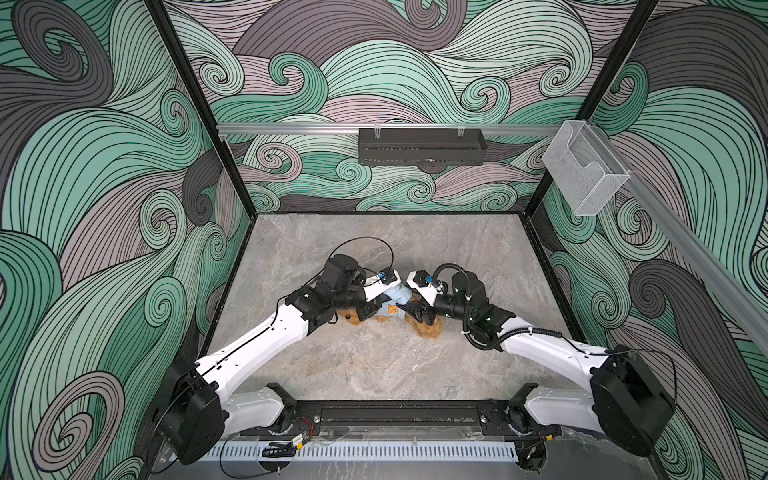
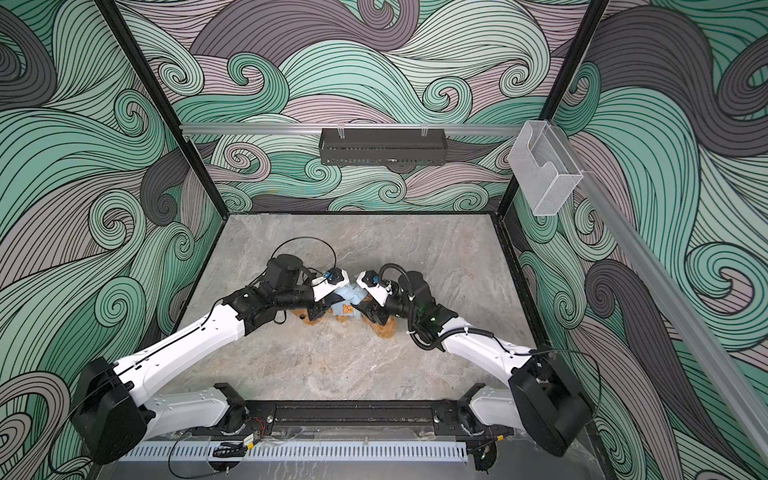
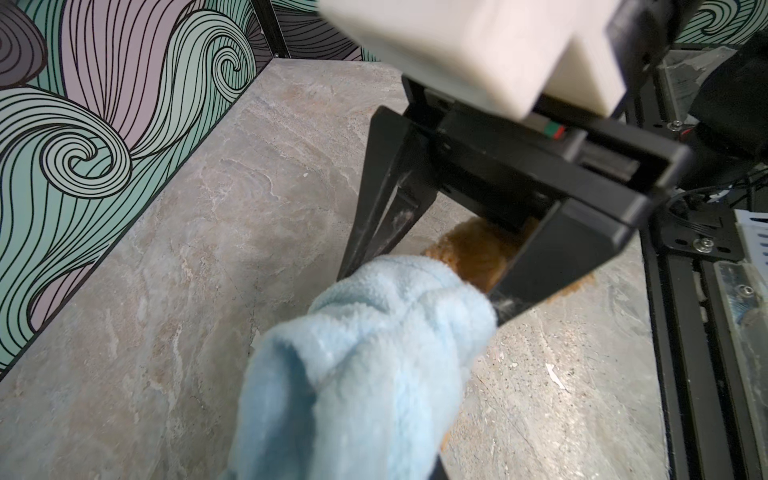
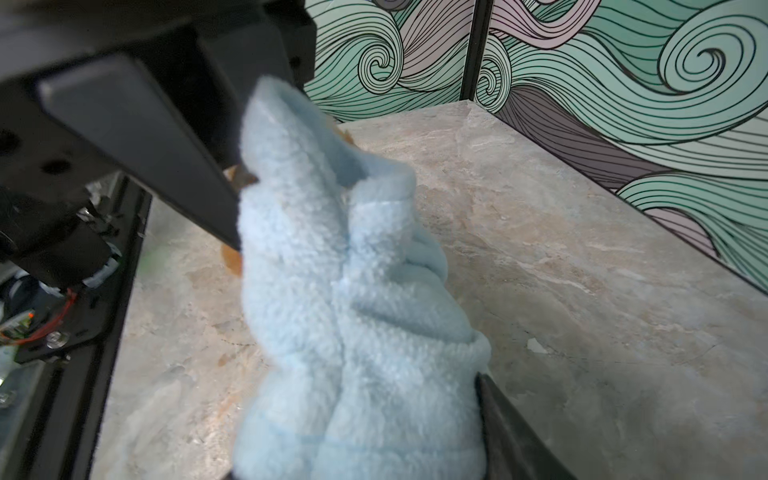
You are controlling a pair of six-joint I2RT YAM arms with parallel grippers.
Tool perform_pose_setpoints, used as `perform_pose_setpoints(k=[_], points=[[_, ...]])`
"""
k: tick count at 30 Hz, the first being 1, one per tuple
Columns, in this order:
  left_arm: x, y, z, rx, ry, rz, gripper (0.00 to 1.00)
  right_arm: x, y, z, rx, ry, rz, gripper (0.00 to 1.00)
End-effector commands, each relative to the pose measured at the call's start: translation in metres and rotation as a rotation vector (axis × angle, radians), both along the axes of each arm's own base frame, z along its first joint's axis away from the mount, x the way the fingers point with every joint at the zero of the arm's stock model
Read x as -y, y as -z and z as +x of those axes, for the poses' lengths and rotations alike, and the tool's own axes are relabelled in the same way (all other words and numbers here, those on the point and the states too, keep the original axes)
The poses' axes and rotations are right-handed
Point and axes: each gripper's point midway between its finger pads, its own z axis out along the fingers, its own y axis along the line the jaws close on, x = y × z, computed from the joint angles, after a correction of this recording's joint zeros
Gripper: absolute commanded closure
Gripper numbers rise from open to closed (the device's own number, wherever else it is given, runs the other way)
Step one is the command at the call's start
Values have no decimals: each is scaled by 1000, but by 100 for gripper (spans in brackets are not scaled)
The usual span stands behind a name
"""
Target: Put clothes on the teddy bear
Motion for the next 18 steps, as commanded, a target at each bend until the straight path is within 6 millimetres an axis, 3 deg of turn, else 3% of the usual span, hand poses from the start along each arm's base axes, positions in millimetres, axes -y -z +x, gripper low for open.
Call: perform_pose_setpoints(k=[1, 3, 5, 8, 11, 15, 18], points=[[8, -23, -11, 22, 50, -74, 88, 9, 3, 9, 54, 30, -7, 58], [6, -21, -11, 10, 41, -66, 85, 8, 4, 4, 79, 7, -8, 71], [2, -18, -10, -20, 2, -63, 74, 10, 8, 0, 107, -7, -23, 80], [-5, -15, -15, -82, -52, -81, 59, 14, 16, -7, 159, -17, -47, 87], [-17, -24, -20, -107, -129, -129, 53, 17, 22, -14, 224, -27, -83, 91], [-33, -43, -32, -102, -162, -184, 53, 15, 28, -19, 313, -31, -177, 92], [-32, -51, -43, -112, -114, -189, 67, 14, 30, -20, 366, -26, -227, 92]])
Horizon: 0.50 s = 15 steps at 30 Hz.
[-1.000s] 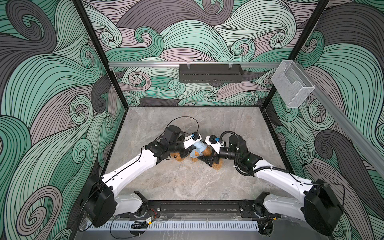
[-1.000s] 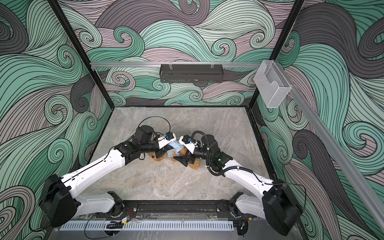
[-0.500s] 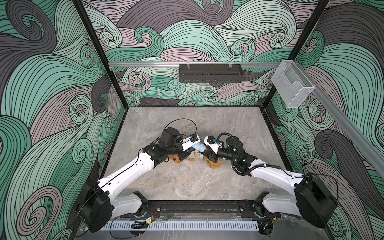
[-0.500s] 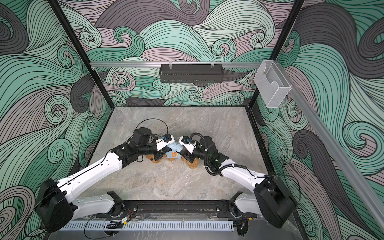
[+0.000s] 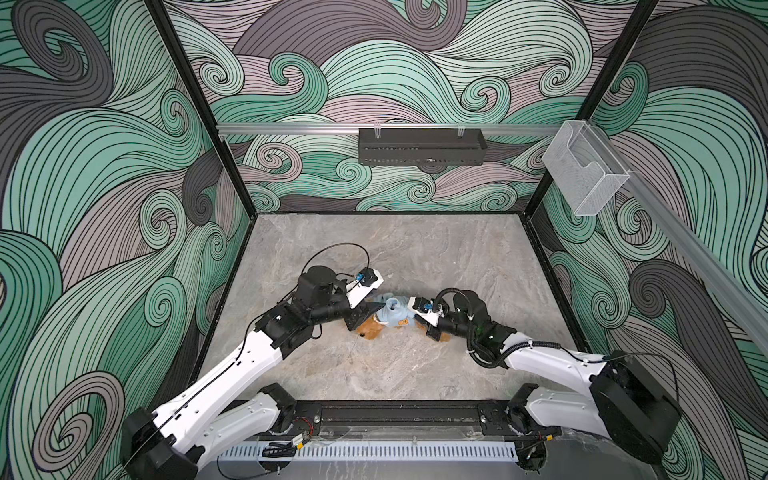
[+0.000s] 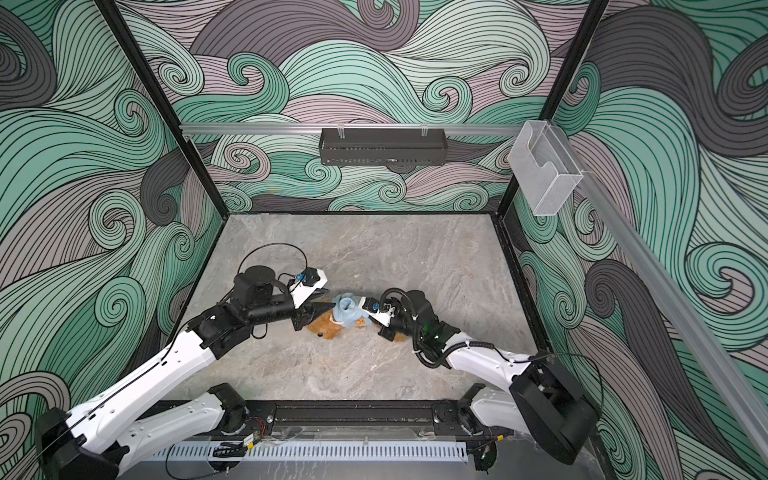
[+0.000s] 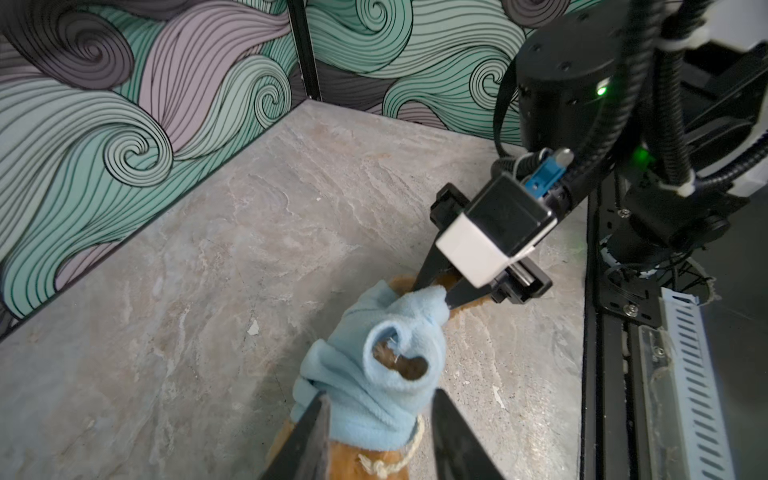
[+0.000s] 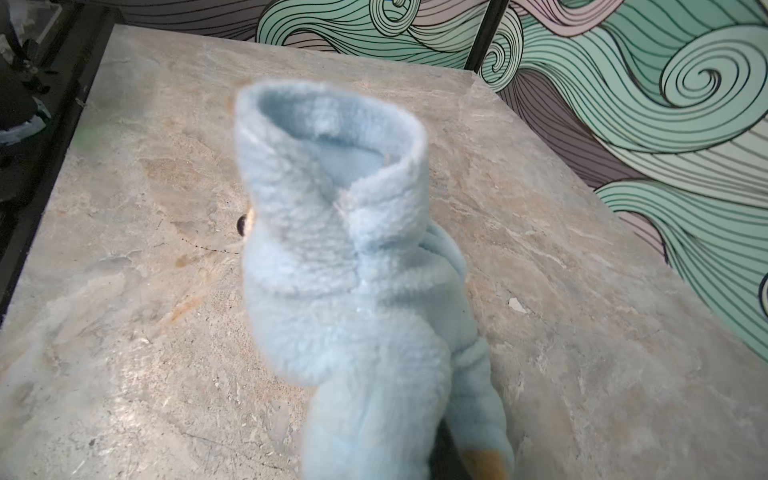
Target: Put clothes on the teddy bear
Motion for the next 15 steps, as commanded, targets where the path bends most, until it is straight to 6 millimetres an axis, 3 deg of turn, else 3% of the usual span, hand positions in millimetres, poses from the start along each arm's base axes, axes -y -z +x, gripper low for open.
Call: perform_pose_setpoints(k=[1, 5, 15], points=[[-1, 0, -11, -82, 34, 16, 72, -1, -16, 6, 165, 5, -47, 92], [1, 14, -20, -133, 125, 139, 87, -4, -17, 1, 194, -3, -62, 91], [15, 40, -19, -127, 264, 328, 91, -8, -17, -3, 190, -13, -67, 91]])
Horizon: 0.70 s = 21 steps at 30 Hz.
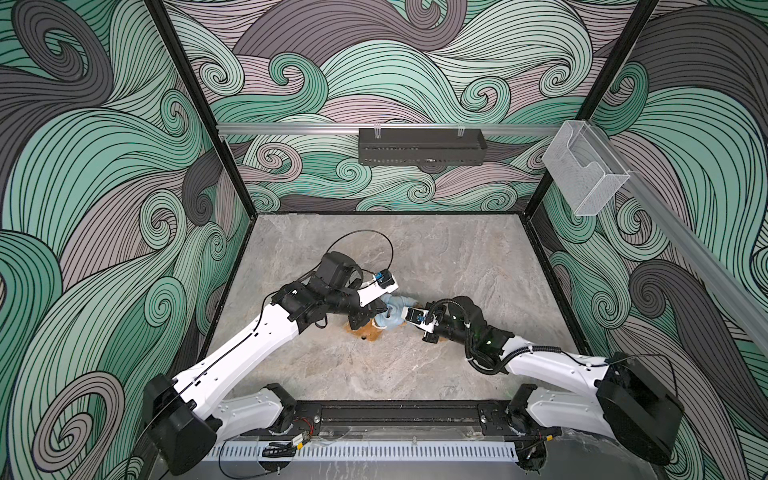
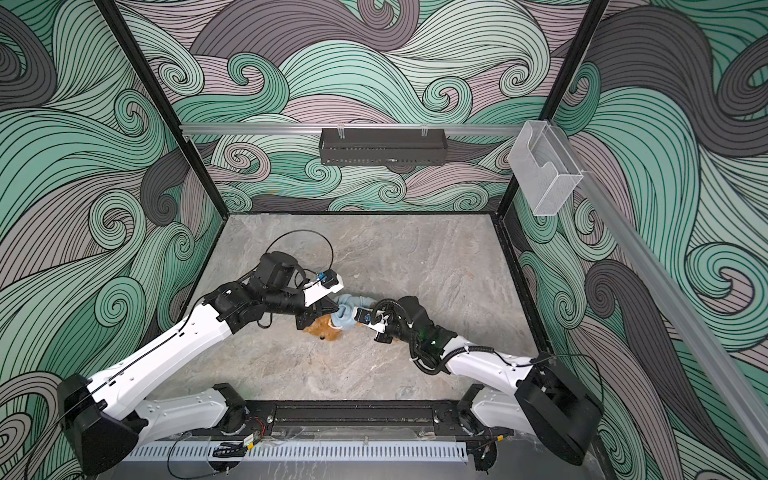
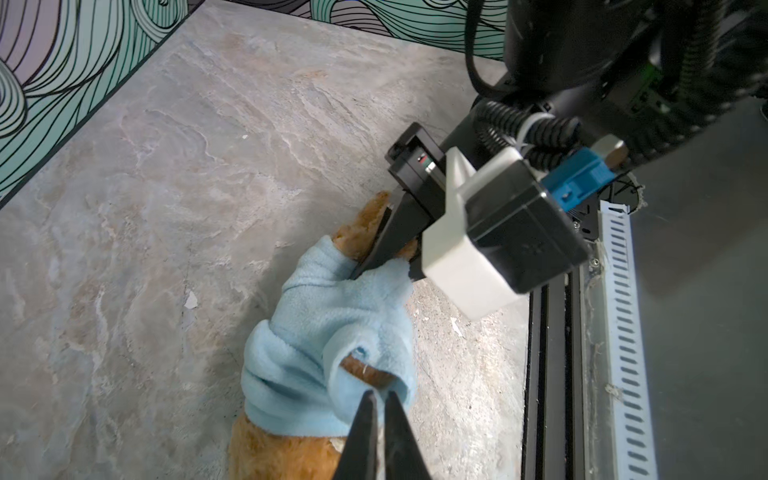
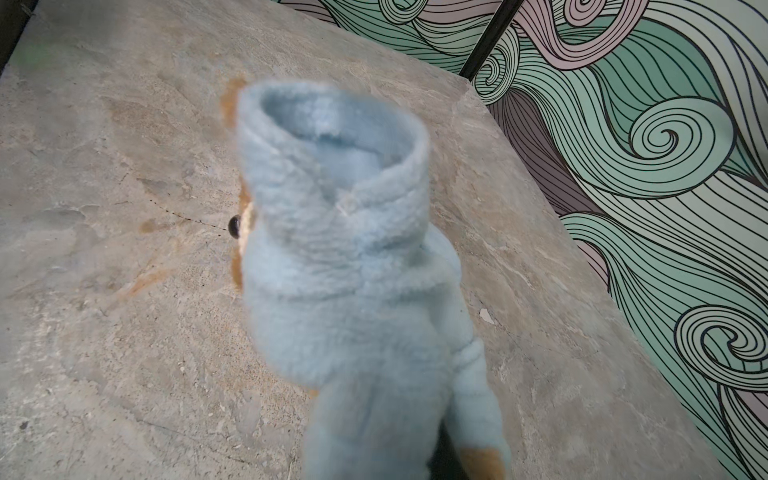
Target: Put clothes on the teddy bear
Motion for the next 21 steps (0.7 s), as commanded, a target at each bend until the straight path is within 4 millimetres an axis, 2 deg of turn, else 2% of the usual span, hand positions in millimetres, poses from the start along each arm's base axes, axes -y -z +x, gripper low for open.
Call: perform_pose_setpoints(k=[1, 6, 13, 21], points=[[-3, 9, -6, 20, 67, 86, 91, -4, -18, 0, 55, -15, 28, 91], [-2, 21, 7, 46, 54, 136, 89, -5, -19, -1, 54, -21, 34, 91], [8, 29, 12, 53, 93, 156, 87, -7, -21, -4, 43, -24, 55, 90], [28, 26, 2, 40, 190, 93, 81, -8, -26, -3, 8, -7, 101, 87]])
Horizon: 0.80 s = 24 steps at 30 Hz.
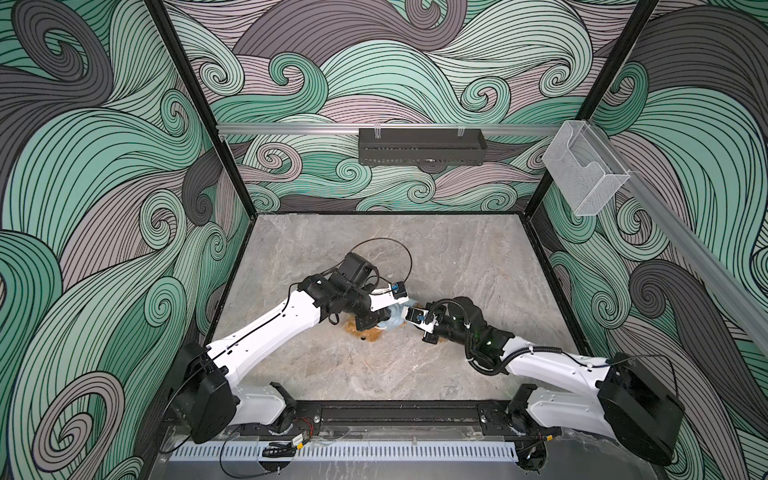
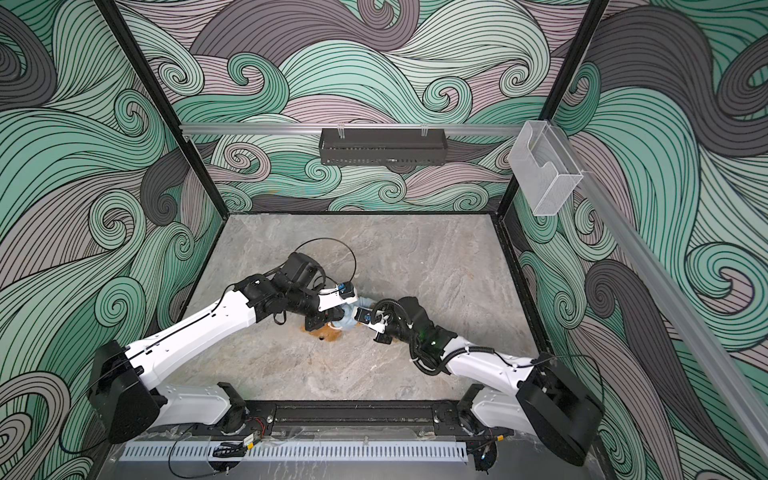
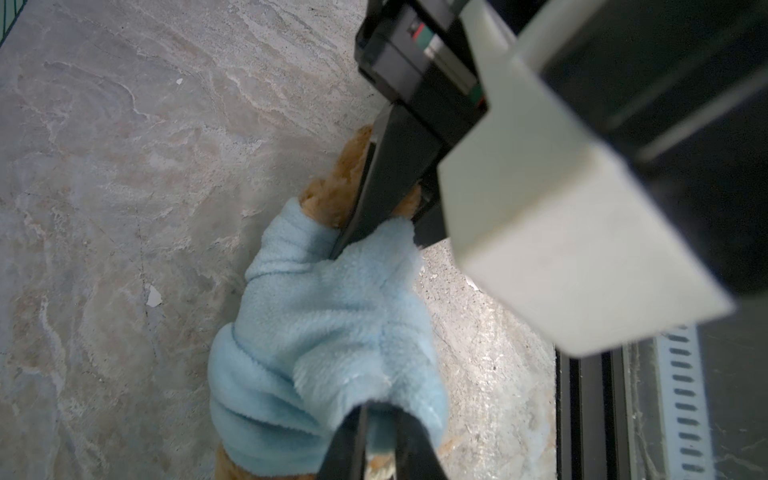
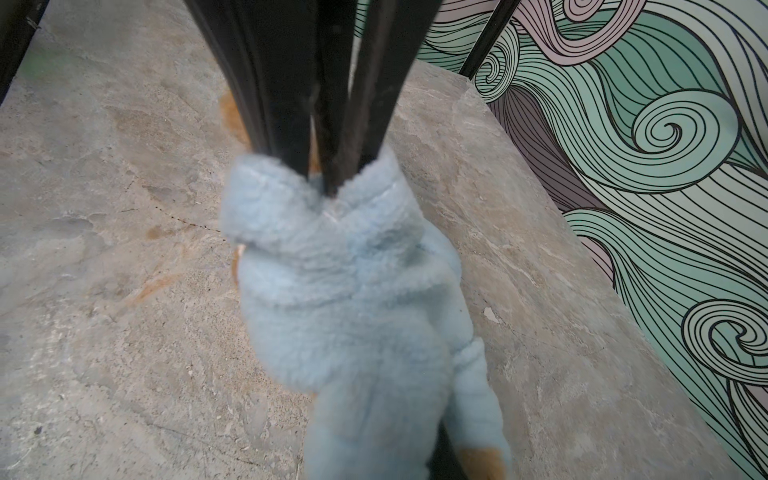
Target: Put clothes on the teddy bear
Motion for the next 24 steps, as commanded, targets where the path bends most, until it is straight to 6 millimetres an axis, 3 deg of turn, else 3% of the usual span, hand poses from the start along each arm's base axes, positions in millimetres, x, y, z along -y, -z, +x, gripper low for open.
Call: perform_pose_setpoints(k=[1, 8, 17, 24], points=[[15, -17, -2, 27, 69, -63, 80, -7, -26, 0, 33, -11, 89, 87], [22, -10, 6, 40, 70, -34, 78, -13, -41, -4, 1, -20, 191, 83], [36, 1, 1, -13, 114, -41, 65, -20, -60, 4, -64, 18, 334, 82], [23, 2, -3, -6, 108, 15, 65, -15, -59, 15, -119, 84, 356, 82]])
